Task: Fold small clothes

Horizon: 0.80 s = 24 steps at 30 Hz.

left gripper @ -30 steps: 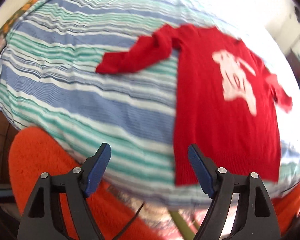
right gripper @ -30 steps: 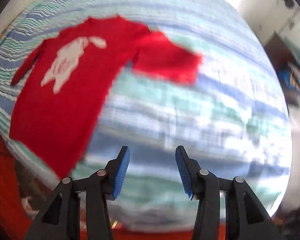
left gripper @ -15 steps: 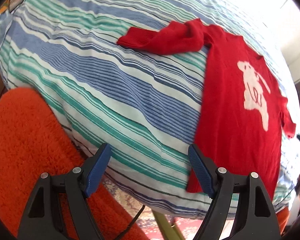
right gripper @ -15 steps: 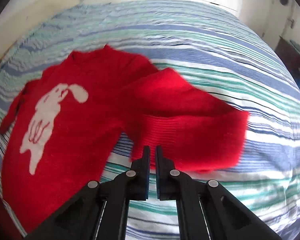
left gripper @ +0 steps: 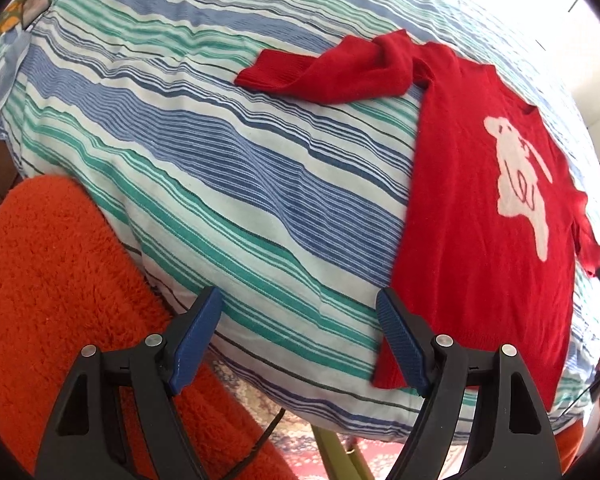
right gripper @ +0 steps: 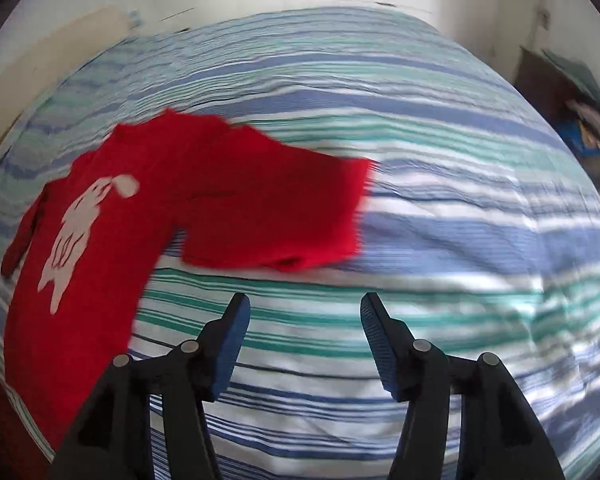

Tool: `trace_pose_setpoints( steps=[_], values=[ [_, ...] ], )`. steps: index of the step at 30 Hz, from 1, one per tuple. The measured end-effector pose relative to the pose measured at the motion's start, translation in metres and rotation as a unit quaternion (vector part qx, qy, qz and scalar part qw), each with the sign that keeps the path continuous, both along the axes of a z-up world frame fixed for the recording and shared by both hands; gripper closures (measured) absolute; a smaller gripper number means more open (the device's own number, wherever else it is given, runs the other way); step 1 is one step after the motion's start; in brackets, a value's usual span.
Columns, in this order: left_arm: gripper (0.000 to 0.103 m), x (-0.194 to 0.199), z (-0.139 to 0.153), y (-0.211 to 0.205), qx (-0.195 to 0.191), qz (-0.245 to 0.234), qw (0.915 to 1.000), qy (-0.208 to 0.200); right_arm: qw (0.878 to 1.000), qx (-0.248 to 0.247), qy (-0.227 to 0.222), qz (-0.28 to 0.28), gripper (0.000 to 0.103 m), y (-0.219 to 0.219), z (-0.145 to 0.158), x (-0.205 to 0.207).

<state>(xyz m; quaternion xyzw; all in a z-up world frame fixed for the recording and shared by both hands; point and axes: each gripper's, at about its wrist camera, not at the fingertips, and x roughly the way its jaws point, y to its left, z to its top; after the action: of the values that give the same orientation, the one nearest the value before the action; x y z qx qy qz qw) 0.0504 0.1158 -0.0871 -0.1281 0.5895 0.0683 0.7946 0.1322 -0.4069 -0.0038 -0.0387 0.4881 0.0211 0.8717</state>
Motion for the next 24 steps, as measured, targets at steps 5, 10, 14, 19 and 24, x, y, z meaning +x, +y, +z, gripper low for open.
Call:
trace_pose_setpoints(
  steps=[5,10,14,19,24],
  values=[
    [0.022,-0.002,-0.001,0.006,-0.006,0.004,1.0,0.005,0.996,-0.075,0.021,0.047,0.049,0.068,-0.038,0.053],
    [0.022,-0.006,-0.002,0.01,-0.017,0.005,0.9998,-0.001,0.999,0.017,0.003,-0.049,0.099,-0.006,-0.018,0.023],
    [0.022,0.0,-0.002,0.003,-0.011,-0.004,0.9999,-0.001,0.986,0.069,-0.038,-0.149,0.099,-0.098,0.026,-0.026],
    [0.022,0.001,-0.001,-0.001,-0.001,-0.013,0.9999,-0.003,0.95,0.093,-0.017,-0.299,0.099,-0.212,0.012,-0.067],
    [0.022,0.0,0.002,0.012,-0.021,0.015,0.9996,-0.011,0.968,0.088,-0.005,-0.235,0.073,-0.169,0.01,-0.054]
  ],
)
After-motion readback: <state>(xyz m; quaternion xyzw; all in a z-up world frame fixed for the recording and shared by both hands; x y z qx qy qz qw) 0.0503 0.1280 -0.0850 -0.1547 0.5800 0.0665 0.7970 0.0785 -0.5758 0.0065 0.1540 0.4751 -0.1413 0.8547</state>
